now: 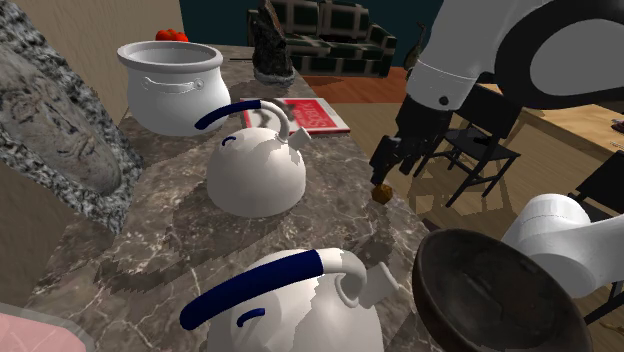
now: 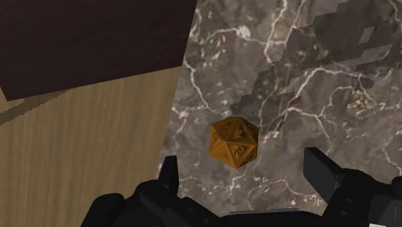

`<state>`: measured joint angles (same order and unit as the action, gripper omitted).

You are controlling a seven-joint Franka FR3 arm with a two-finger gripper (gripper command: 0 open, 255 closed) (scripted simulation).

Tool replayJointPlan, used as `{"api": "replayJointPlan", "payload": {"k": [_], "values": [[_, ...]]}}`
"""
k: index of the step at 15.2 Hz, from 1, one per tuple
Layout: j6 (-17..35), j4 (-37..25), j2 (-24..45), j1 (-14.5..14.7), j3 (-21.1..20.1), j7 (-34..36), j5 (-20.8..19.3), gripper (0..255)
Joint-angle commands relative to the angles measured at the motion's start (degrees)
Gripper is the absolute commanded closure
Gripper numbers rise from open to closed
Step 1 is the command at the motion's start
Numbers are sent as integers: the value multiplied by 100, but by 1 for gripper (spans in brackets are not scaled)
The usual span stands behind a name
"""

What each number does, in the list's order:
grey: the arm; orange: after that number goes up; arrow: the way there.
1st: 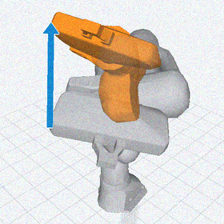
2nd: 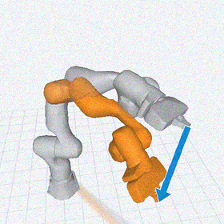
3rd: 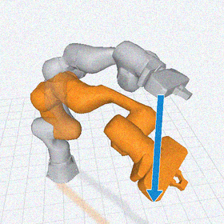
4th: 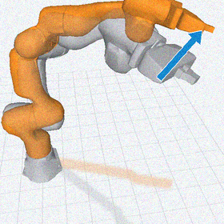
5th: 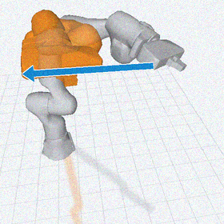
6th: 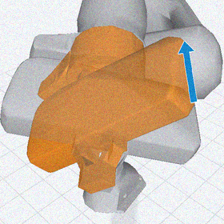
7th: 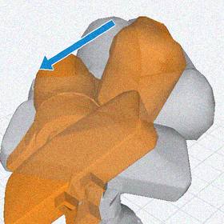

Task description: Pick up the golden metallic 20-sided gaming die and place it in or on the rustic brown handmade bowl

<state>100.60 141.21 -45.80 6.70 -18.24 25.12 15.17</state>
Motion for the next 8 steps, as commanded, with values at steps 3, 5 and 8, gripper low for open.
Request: {"api": "replayJointPlan", "payload": {"k": [3, 5, 8], "values": [[345, 322, 21, 26, -87, -10, 71, 0], [345, 322, 20, 26, -87, -10, 71, 0], [345, 322, 21, 26, -87, -10, 71, 0]]}}
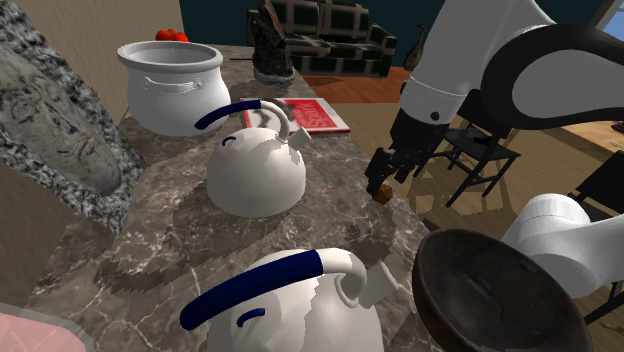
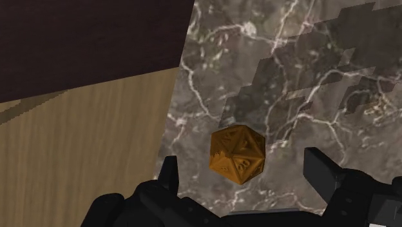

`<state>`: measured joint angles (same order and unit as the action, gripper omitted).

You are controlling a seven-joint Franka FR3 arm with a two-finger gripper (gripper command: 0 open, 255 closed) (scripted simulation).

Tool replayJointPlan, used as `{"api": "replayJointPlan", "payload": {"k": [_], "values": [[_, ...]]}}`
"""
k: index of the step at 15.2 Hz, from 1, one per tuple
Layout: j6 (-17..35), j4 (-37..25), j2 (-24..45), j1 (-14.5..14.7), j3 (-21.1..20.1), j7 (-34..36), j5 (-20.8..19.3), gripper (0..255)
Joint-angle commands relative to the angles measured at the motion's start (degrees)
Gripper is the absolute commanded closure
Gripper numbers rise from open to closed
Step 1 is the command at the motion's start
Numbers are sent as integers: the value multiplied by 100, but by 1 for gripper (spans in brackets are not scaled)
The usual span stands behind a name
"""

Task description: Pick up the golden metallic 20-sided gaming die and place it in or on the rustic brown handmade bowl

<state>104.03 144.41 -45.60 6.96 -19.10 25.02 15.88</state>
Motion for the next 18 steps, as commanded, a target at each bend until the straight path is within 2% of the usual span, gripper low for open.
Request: {"api": "replayJointPlan", "payload": {"k": [1, 3, 4, 13, 18], "values": [[3, 2, 1, 0, -1, 0, 0, 0], [2, 1, 0, 0, 0, 0, 0, 0], [2, 1, 0, 0, 0, 0, 0, 255], [3, 2, 1, 1, 0, 0, 0, 255], [-364, -390, 25, -33, 76, 28, -75, 255]]}}
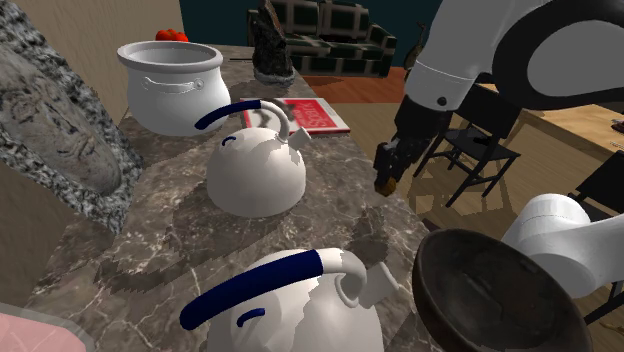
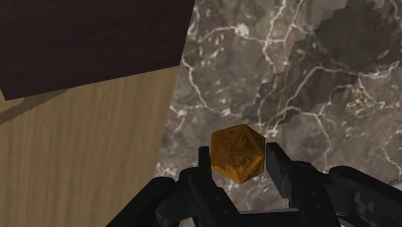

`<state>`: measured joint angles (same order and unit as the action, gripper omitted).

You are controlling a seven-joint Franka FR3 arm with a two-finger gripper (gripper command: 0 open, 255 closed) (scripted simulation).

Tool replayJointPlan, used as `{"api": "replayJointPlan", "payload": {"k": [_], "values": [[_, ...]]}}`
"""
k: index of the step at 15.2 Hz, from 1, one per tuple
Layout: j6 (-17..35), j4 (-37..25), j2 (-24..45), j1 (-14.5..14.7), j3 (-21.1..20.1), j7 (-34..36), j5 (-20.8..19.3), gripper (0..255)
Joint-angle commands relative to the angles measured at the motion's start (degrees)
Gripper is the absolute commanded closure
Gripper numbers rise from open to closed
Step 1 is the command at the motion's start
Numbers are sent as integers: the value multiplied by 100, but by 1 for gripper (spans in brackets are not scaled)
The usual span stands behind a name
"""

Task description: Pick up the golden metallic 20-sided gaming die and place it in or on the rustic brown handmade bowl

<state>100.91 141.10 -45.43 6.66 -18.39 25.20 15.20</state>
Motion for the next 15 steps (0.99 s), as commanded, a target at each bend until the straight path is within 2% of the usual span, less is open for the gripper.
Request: {"api": "replayJointPlan", "payload": {"k": [1, 15], "values": [[-125, -141, 17, -10, 18, 16, -21, 255], [-1102, -1367, 267, -99, 179, 104, -196, 255]]}}
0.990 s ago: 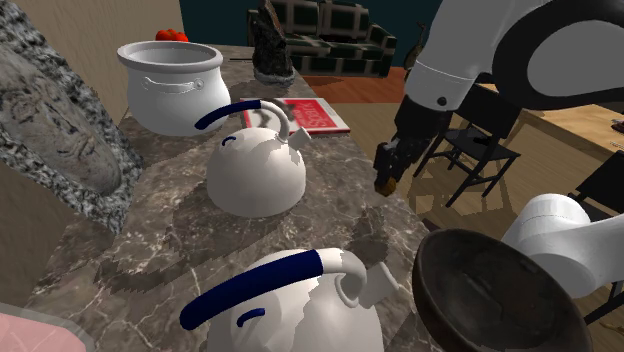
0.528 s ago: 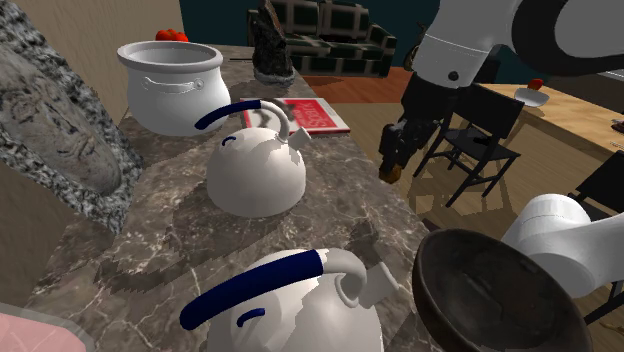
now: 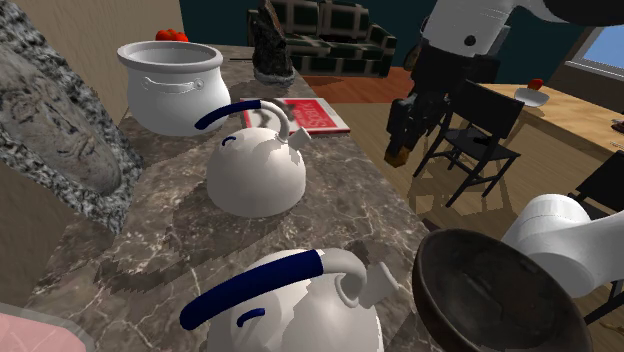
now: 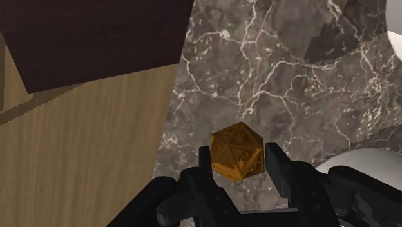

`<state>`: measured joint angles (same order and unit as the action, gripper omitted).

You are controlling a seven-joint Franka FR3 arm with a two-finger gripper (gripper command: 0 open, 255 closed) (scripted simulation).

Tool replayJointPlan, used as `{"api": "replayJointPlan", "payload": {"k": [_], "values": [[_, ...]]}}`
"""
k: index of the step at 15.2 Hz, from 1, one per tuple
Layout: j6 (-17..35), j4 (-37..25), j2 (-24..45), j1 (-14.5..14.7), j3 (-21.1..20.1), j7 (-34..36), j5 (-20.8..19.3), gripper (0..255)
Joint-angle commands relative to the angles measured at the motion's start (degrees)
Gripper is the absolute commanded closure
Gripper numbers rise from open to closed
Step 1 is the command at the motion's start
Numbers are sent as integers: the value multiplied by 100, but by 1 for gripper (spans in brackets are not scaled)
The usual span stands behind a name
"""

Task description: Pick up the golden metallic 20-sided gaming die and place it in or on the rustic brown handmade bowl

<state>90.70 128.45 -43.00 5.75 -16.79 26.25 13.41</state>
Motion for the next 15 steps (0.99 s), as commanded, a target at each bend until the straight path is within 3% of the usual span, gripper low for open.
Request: {"api": "replayJointPlan", "payload": {"k": [1, 12, 15], "values": [[-150, -196, 50, -15, 28, 6, -28, 255], [-902, -1305, 407, -80, 104, 95, -135, 255], [-1043, -1258, 185, 1, -24, 298, -9, 255]]}}
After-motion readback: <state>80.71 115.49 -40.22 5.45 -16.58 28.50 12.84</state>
